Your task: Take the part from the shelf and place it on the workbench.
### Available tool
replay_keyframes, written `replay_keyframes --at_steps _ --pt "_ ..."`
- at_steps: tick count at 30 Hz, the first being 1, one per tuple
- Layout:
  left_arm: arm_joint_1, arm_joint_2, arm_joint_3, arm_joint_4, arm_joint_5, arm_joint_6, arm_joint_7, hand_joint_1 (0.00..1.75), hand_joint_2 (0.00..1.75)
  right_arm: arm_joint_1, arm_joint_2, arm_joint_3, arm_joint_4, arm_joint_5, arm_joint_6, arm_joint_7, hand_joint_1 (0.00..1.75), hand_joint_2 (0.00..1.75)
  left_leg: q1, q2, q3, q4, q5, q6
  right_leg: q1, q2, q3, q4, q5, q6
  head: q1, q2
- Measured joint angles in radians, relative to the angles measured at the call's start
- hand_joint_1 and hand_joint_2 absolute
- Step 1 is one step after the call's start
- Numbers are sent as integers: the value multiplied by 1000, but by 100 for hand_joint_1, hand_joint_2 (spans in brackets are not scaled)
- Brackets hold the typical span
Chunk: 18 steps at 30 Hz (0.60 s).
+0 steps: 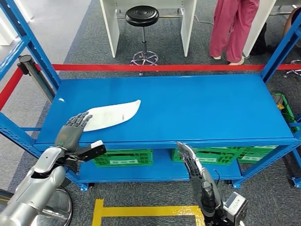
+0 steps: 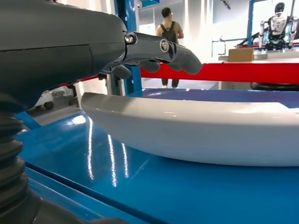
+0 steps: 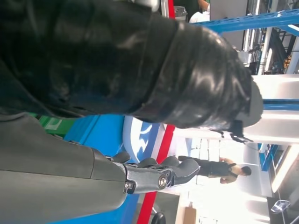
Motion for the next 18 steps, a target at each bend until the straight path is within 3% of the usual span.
replay_keyframes --at_steps 4,8,11,15,18 --pt "-17 1 0 33 -4 7 0 0 175 0 -4 2 0 -5 1 3 0 0 0 0 -2 -1 2 -1 0 0 0 0 2 -1 0 0" --pt "-30 3 6 59 27 8 -25 0 0 2 -11 6 2 -14 -3 6 0 0 0 0 -3 -1 5 -3 0 0 -2 0 5 -2 0 0" --pt "-35 9 21 62 117 -28 -76 0 0 4 -15 8 4 -22 -6 7 0 0 0 1 -4 -1 8 -3 0 1 -4 0 8 -3 0 0" --pt "-28 10 25 17 222 -91 -115 0 175 4 -18 11 6 -27 -6 7 0 0 1 1 -5 -1 10 -4 0 1 -6 0 9 -3 0 0" --pt "-16 8 20 -40 303 -120 -131 0 175 1 -17 13 7 -20 4 11 0 0 1 1 -7 -1 9 -3 0 2 -7 0 9 -3 0 0"
